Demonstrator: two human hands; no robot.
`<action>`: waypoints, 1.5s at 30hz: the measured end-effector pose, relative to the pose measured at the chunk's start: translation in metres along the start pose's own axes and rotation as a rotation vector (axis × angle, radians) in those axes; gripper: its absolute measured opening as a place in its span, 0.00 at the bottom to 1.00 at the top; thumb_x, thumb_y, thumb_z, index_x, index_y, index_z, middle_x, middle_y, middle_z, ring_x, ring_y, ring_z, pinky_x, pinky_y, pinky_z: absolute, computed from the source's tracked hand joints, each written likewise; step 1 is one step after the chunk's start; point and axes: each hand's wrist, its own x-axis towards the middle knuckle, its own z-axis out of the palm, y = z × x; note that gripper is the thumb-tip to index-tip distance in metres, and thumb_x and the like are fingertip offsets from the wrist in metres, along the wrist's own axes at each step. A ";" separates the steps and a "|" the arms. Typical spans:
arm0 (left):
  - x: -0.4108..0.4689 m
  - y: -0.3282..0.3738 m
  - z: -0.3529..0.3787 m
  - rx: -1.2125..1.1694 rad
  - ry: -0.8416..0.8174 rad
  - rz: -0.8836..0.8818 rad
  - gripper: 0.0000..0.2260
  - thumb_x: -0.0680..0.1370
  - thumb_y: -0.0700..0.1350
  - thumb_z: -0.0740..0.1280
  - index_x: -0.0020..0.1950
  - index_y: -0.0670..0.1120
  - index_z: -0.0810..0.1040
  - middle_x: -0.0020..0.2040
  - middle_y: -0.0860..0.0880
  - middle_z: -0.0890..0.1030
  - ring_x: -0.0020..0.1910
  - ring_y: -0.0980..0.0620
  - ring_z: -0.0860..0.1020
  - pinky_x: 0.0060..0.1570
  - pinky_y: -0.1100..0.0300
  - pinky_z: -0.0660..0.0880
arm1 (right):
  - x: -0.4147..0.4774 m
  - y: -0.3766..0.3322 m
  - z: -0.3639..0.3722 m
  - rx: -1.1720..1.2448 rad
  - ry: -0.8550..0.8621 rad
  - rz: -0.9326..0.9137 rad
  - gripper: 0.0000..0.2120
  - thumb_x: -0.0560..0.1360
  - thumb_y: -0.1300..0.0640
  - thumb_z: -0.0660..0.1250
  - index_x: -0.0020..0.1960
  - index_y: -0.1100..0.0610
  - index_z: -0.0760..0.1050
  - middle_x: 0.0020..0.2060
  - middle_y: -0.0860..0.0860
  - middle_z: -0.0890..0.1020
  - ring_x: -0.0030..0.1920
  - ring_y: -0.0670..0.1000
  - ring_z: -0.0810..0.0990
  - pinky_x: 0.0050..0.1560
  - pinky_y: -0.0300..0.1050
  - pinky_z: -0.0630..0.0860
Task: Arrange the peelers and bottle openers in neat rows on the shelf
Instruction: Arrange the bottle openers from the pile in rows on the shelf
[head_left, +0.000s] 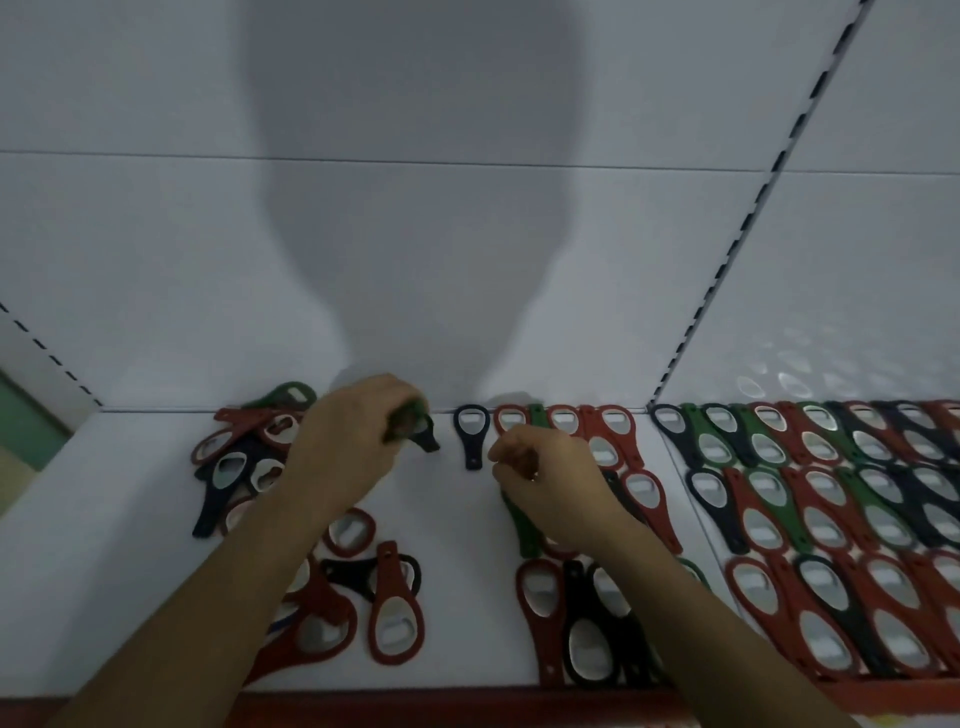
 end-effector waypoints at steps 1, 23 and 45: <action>-0.006 0.002 0.010 0.065 -0.094 0.044 0.10 0.74 0.36 0.76 0.51 0.49 0.83 0.47 0.53 0.82 0.42 0.57 0.77 0.49 0.60 0.78 | 0.002 0.002 0.001 -0.041 -0.003 -0.019 0.07 0.80 0.55 0.68 0.57 0.48 0.80 0.44 0.36 0.78 0.43 0.34 0.77 0.40 0.22 0.72; -0.007 -0.016 0.055 0.079 -0.367 -0.122 0.21 0.78 0.57 0.72 0.69 0.53 0.79 0.62 0.55 0.76 0.57 0.55 0.76 0.56 0.54 0.78 | 0.060 0.008 0.003 -0.607 -0.224 -0.243 0.17 0.78 0.42 0.63 0.64 0.46 0.76 0.63 0.46 0.76 0.65 0.54 0.65 0.61 0.58 0.65; 0.002 0.028 0.014 -1.015 -0.382 -0.415 0.05 0.82 0.45 0.69 0.55 0.52 0.84 0.52 0.45 0.87 0.50 0.42 0.87 0.46 0.53 0.83 | 0.042 -0.008 -0.024 0.466 -0.003 -0.218 0.04 0.80 0.59 0.69 0.46 0.57 0.80 0.33 0.44 0.82 0.29 0.43 0.79 0.32 0.35 0.73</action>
